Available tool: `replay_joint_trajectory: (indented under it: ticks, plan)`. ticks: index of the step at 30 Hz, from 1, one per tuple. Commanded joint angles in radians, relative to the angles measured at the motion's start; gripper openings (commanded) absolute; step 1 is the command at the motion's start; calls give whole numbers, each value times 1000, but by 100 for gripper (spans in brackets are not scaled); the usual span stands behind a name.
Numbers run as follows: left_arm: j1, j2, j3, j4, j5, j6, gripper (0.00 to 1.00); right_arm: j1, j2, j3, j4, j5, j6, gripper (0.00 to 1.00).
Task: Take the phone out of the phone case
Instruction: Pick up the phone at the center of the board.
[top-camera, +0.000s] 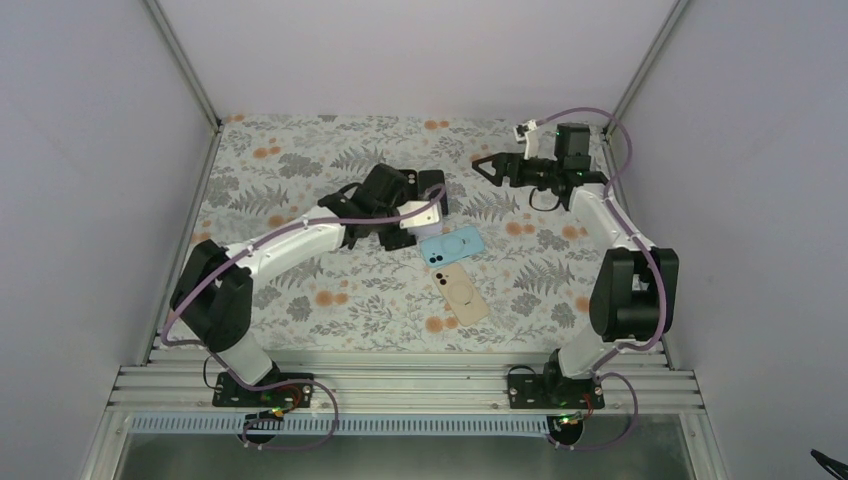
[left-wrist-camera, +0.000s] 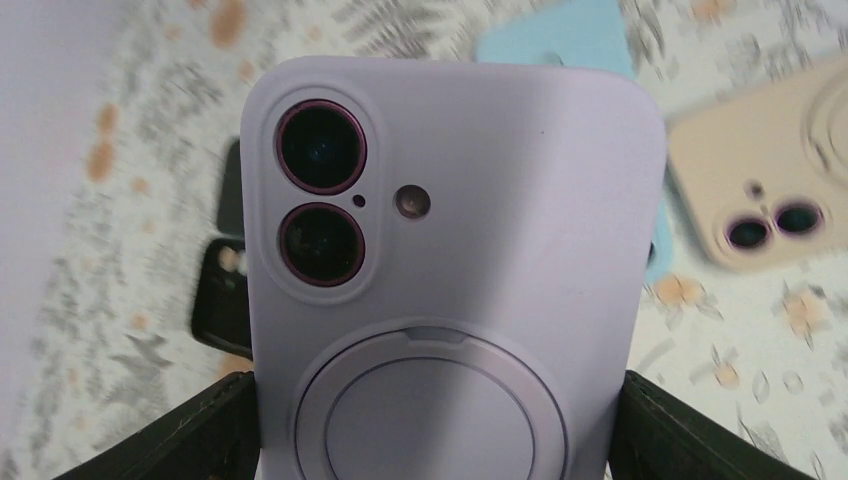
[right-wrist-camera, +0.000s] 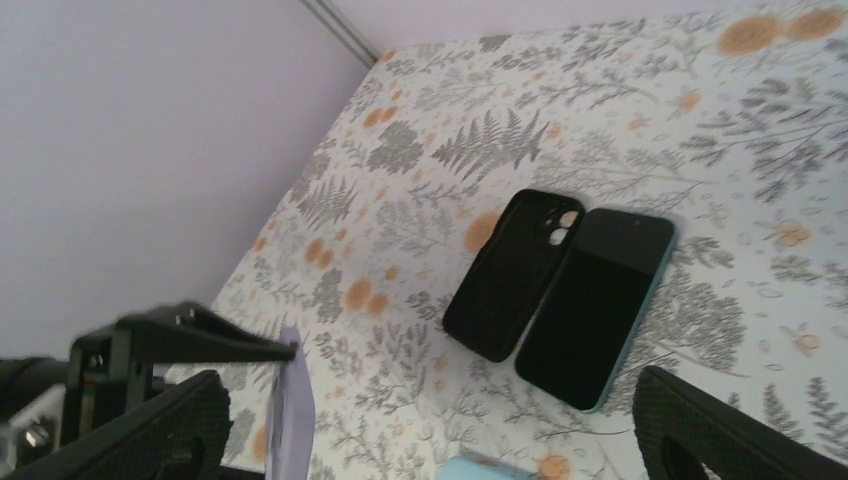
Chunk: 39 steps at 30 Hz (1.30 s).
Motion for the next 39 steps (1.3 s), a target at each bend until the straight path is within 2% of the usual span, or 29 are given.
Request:
replay_joint_trajectory:
  ticks: [1, 4, 17, 26, 31, 34, 39]
  plan:
    - [6, 26, 135, 19, 36, -70, 61, -1, 0, -39, 64, -108, 71, 92]
    - [6, 43, 182, 6, 65, -98, 61, 19, 5, -42, 48, -137, 74, 86]
    - [0, 101, 317, -37, 88, -116, 61, 136, 20, -53, 13, -198, 63, 70]
    - [-9, 120, 375, -45, 52, -71, 61, 146, 58, -65, 66, -228, 160, 47]
    - [-24, 147, 429, -68, -1, -37, 62, 145, 63, -53, 77, -260, 206, 22]
    - [-37, 151, 441, -66, -57, -11, 73, 133, 73, -18, 65, -290, 234, 5]
    - [-55, 135, 439, -29, -170, 56, 99, 87, 87, 33, 70, -348, 320, 4]
